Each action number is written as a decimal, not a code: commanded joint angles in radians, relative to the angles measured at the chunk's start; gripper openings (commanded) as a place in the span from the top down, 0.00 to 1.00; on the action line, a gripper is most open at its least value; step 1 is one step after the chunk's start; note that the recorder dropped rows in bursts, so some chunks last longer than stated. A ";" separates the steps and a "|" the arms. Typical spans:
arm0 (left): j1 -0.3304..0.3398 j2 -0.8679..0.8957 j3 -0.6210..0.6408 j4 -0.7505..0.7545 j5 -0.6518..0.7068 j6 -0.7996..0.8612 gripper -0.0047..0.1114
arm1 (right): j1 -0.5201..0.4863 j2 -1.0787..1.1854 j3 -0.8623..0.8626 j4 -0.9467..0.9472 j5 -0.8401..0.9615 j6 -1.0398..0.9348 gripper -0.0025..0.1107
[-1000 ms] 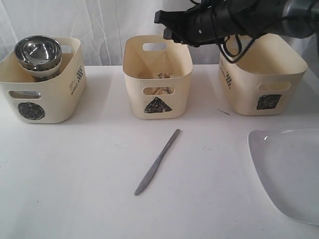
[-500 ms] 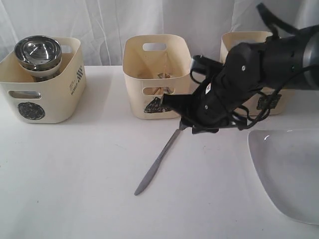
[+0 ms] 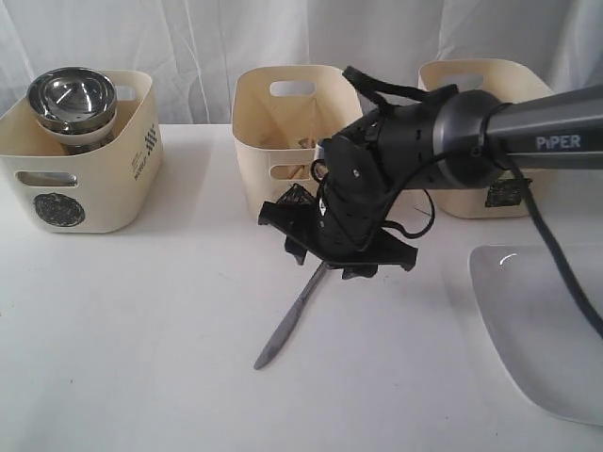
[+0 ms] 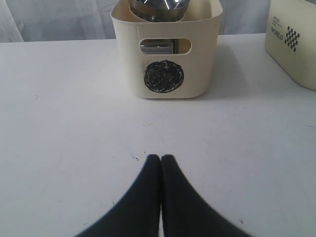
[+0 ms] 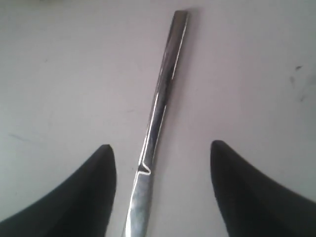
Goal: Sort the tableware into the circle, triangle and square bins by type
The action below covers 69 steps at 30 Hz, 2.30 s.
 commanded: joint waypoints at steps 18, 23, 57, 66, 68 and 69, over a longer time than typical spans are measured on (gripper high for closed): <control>-0.002 -0.004 0.004 -0.006 -0.002 -0.006 0.96 | 0.021 0.179 -0.156 -0.102 0.050 0.080 0.51; -0.002 -0.004 0.004 -0.006 -0.002 -0.006 0.96 | 0.021 0.195 -0.156 -0.113 0.048 0.095 0.51; -0.002 -0.004 0.004 -0.006 -0.002 -0.006 0.96 | 0.002 -0.056 0.130 -0.092 -0.432 -0.079 0.98; -0.002 -0.004 0.004 -0.006 -0.002 -0.006 0.96 | -0.058 -0.197 0.250 -0.032 -0.674 -0.026 0.98; -0.002 -0.004 0.004 -0.006 -0.002 -0.006 0.96 | -0.073 -0.226 0.257 -0.032 -0.719 -0.006 0.98; -0.002 -0.004 0.004 -0.006 -0.002 -0.006 0.96 | -0.082 -0.235 0.262 -0.032 -0.731 -0.004 0.98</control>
